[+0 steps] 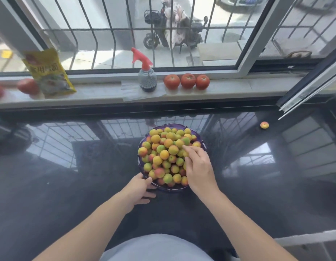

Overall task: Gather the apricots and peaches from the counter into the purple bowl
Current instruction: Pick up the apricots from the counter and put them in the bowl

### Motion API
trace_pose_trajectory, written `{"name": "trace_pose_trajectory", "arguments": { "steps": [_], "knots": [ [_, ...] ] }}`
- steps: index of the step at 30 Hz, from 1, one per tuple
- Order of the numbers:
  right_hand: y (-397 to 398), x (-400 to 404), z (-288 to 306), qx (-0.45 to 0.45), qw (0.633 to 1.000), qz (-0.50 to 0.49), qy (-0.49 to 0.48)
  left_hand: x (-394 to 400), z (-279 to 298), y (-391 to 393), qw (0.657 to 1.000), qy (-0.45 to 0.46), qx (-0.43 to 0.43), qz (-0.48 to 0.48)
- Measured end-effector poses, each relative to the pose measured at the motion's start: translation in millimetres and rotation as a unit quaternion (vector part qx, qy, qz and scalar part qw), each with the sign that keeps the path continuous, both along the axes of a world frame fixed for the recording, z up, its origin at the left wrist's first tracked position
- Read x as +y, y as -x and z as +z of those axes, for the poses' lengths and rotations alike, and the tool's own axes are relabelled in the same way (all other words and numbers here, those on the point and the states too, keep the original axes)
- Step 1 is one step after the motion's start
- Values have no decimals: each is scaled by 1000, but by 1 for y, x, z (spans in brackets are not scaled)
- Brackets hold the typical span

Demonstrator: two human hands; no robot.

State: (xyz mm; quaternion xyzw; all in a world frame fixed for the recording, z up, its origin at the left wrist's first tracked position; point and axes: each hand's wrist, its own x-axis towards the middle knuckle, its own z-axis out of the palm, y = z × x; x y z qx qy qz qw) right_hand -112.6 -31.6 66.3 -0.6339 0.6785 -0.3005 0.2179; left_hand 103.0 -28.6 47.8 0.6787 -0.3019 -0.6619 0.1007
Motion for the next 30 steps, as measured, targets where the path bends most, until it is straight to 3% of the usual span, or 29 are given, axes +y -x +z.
{"name": "trace_pose_trajectory", "arguments": {
  "steps": [4,23,27,30],
  "knots": [
    [-4,-3,-10,77,996,36,29,-1,-2,0,1000,0,0,-4],
    [7,-22,-31,34,997,46,45,-7,-8,-1,1000,-12,7,12],
    [8,-19,-31,28,997,66,26,-3,-7,4,997,-15,43,70],
    [20,-12,-25,-42,998,35,29,-1,-8,12,983,-25,90,160]
  ]
}}
